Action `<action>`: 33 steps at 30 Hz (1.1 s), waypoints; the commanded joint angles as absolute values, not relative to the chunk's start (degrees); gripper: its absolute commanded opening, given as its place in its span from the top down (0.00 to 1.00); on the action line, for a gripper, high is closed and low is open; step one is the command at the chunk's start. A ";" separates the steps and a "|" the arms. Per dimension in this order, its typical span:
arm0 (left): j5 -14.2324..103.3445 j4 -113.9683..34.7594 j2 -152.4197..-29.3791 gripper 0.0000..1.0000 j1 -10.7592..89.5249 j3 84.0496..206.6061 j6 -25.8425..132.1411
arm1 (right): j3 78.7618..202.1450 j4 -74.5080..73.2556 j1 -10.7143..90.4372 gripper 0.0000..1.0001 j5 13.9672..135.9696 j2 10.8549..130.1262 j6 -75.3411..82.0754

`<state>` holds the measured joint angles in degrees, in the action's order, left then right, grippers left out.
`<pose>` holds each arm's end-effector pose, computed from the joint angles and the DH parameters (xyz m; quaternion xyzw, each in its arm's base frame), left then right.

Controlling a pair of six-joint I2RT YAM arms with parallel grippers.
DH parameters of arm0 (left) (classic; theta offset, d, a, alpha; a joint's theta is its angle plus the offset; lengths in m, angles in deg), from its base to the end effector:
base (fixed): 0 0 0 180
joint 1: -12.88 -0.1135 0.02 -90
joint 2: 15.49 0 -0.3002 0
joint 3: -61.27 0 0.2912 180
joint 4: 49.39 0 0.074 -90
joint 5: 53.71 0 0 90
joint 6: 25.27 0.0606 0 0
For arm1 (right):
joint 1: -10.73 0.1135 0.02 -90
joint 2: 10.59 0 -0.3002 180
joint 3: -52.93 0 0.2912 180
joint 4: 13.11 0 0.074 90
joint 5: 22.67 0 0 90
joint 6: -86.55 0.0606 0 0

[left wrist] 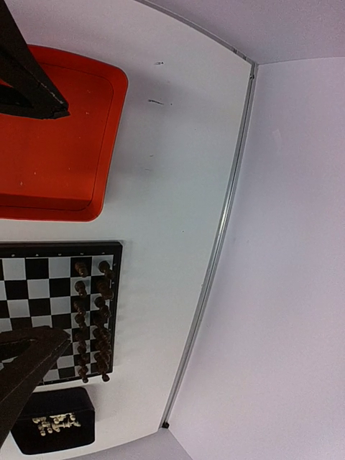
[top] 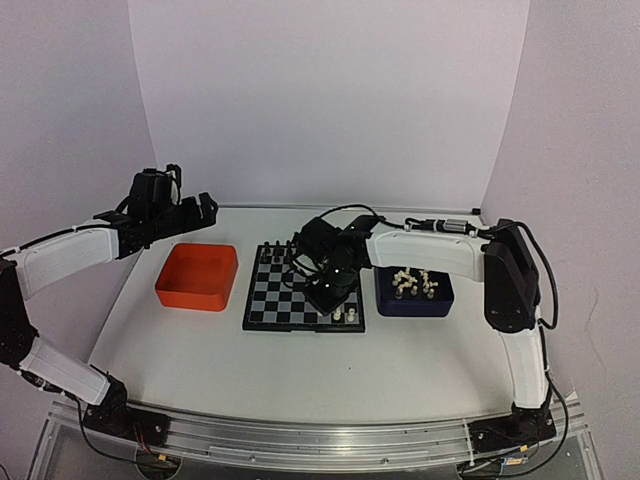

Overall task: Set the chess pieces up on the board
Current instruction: Place the chess piece on the chessboard.

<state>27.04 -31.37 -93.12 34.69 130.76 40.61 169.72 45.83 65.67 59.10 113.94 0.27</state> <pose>0.3416 -0.1262 0.3065 -0.0597 0.8450 -0.1426 0.5119 0.3126 0.4303 0.1986 -0.4092 0.8871 0.0375 0.2102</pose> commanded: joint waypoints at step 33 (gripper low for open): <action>28.06 -33.72 -91.14 0.00 34.68 130.41 40.37 | 171.34 46.24 65.74 1.00 56.42 117.41 -0.11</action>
